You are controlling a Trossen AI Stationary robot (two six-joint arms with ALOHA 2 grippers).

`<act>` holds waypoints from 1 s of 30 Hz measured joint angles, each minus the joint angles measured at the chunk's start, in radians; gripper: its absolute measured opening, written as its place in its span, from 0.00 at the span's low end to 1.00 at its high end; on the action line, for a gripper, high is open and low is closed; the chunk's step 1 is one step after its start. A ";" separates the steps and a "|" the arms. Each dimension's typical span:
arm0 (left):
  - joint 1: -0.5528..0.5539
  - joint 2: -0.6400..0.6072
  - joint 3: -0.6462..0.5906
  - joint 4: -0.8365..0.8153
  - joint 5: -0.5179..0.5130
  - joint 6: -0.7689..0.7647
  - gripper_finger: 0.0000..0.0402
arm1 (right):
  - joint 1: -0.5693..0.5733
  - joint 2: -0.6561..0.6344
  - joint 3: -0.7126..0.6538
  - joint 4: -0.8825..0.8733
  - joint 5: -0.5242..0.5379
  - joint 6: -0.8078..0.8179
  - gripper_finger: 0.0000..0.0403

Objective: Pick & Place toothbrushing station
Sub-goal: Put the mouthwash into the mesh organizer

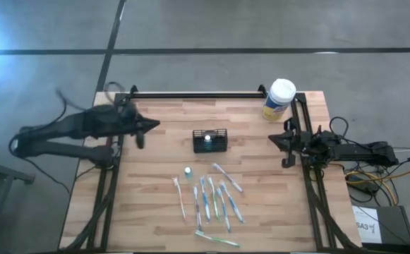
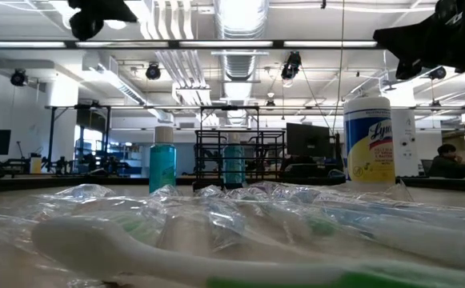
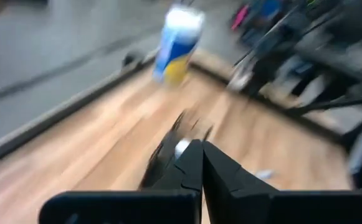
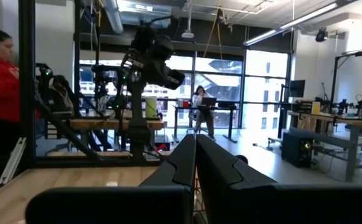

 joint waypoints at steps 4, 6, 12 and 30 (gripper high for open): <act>-0.053 0.227 0.202 -0.279 -0.111 -0.092 0.00 | 0.000 0.000 0.000 -0.001 0.000 0.000 0.02; -0.081 0.338 0.287 -0.382 -0.130 -0.140 0.00 | 0.000 0.000 0.000 -0.001 0.000 0.000 0.02; -0.161 0.594 0.554 -0.606 -0.140 -0.220 0.00 | 0.000 -0.001 0.000 0.001 0.000 -0.019 0.02; -0.296 0.964 0.803 -0.688 -0.074 -0.280 0.47 | 0.000 -0.001 0.000 0.004 0.000 -0.007 0.02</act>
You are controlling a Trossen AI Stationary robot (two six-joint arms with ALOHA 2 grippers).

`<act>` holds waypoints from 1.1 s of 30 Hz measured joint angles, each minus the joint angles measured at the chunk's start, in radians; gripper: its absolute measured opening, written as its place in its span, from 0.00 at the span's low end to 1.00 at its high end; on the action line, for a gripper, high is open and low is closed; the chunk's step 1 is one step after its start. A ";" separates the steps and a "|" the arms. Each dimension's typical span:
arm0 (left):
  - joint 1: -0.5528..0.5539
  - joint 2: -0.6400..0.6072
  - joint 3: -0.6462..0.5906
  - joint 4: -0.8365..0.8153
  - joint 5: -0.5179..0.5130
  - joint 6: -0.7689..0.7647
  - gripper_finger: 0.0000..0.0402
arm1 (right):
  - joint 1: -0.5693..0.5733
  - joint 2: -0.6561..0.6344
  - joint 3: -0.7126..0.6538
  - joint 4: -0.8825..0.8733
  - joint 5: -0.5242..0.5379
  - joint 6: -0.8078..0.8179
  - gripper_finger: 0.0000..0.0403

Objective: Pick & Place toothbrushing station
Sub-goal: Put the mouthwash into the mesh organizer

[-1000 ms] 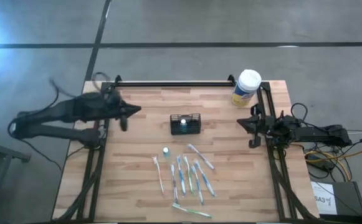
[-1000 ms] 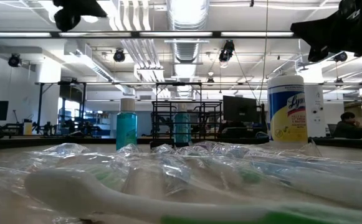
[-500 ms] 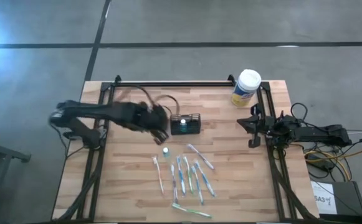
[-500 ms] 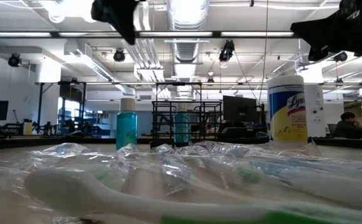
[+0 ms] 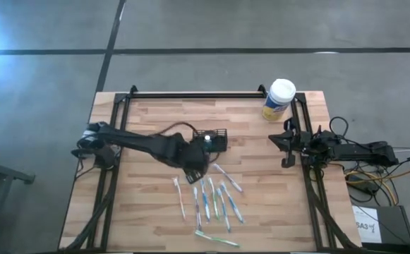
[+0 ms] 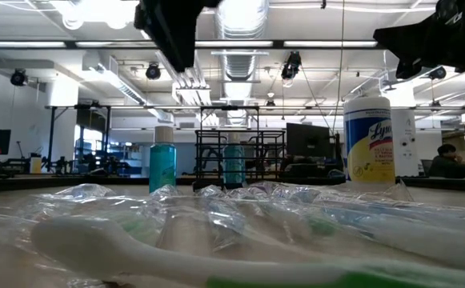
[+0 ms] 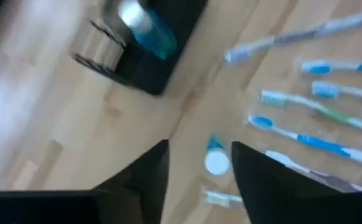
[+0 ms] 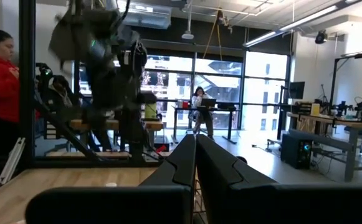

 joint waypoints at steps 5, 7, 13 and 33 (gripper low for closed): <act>-0.014 0.015 -0.034 0.003 0.011 -0.078 0.60 | 0.000 0.000 0.000 0.000 0.000 0.004 0.02; -0.015 0.016 -0.066 0.010 0.050 -0.106 0.64 | 0.000 0.000 0.000 -0.001 0.000 0.008 0.02; -0.015 0.012 -0.172 0.062 0.139 -0.151 0.69 | 0.000 0.000 0.000 -0.002 0.000 0.011 0.02; 0.021 0.012 -0.243 0.219 0.205 -0.099 0.69 | 0.000 0.000 0.000 -0.001 -0.001 0.007 0.02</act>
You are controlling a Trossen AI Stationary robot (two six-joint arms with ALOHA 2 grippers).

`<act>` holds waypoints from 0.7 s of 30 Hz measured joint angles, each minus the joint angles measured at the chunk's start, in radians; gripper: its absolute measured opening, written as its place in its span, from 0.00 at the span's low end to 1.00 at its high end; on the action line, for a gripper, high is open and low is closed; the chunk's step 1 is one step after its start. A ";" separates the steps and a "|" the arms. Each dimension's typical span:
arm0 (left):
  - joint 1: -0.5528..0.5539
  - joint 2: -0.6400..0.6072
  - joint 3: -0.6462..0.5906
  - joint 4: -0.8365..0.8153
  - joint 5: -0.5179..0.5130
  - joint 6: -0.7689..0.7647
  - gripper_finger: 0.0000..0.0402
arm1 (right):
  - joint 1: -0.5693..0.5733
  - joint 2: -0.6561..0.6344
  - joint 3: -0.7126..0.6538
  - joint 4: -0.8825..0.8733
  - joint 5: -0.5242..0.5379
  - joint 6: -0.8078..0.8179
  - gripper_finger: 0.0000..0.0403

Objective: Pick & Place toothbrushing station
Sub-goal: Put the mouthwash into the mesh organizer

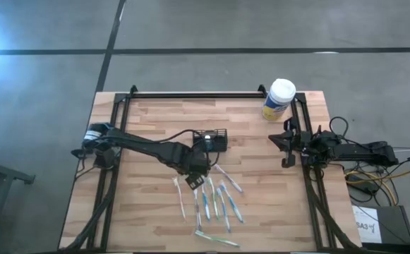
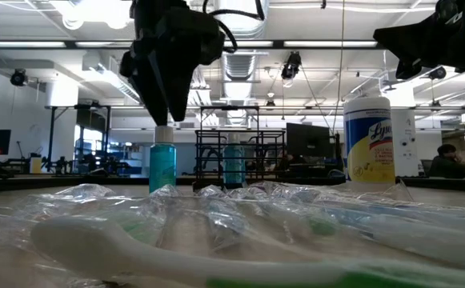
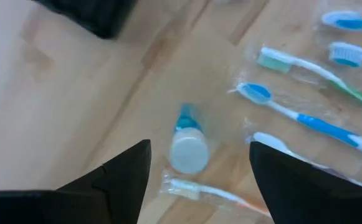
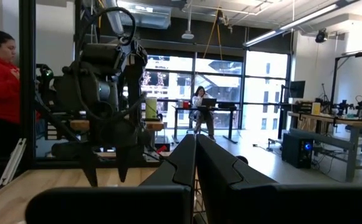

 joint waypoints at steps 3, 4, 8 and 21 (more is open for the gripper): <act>0.005 0.000 -0.038 0.030 0.027 -0.002 0.69 | 0.000 0.000 0.000 0.000 0.000 -0.002 0.02; 0.006 0.000 -0.052 0.036 0.032 -0.006 0.69 | 0.000 0.000 0.000 0.000 0.000 -0.004 0.02; 0.008 0.000 -0.086 0.065 0.032 -0.013 0.69 | 0.000 0.000 0.000 0.000 0.000 -0.005 0.02; 0.015 0.000 -0.072 0.075 0.031 -0.002 0.68 | 0.000 0.000 0.000 0.000 0.000 -0.008 0.02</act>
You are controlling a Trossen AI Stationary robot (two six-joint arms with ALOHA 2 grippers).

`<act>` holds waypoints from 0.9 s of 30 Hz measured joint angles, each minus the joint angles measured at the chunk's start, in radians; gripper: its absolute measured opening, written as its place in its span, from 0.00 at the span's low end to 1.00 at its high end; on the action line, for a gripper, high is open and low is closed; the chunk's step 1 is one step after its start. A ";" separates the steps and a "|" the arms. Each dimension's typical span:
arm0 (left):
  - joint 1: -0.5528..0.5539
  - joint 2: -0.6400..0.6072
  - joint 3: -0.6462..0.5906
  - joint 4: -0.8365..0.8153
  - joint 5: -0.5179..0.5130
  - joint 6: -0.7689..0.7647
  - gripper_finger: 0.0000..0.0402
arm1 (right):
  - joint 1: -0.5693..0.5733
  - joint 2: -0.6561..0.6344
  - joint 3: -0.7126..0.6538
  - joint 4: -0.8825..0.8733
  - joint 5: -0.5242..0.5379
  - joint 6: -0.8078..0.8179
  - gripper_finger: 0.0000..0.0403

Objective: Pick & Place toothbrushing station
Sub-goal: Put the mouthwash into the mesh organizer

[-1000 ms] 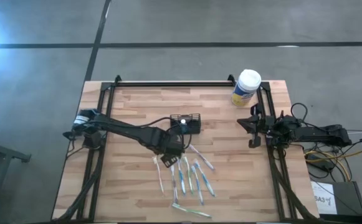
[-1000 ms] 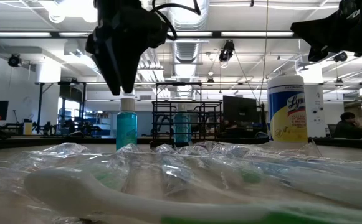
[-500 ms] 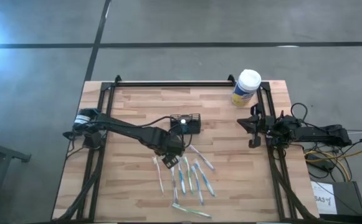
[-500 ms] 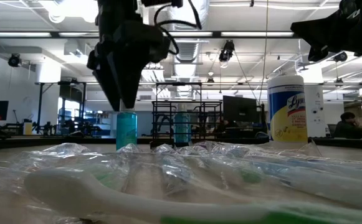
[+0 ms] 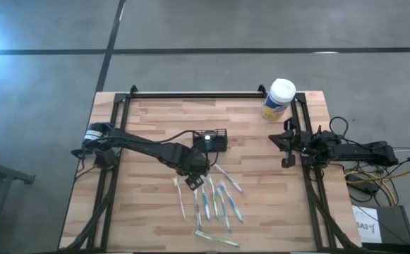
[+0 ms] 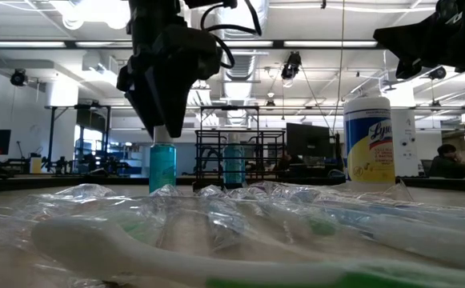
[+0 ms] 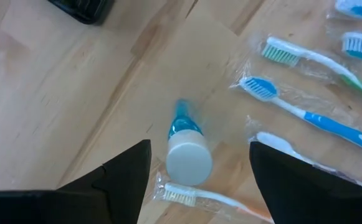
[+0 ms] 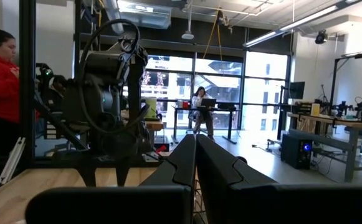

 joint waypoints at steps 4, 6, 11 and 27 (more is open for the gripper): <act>0.000 0.000 -0.002 0.000 0.000 0.000 0.64 | 0.000 0.000 0.000 0.000 0.000 0.000 0.02; 0.001 0.000 -0.002 0.000 0.000 0.000 0.60 | 0.000 0.000 0.000 0.000 0.000 0.000 0.02; 0.003 0.000 -0.002 0.000 -0.001 0.010 0.48 | 0.000 0.000 0.000 0.000 0.000 0.000 0.02; 0.003 0.000 -0.002 -0.001 -0.001 0.104 0.24 | 0.000 0.000 0.000 0.000 0.000 0.000 0.02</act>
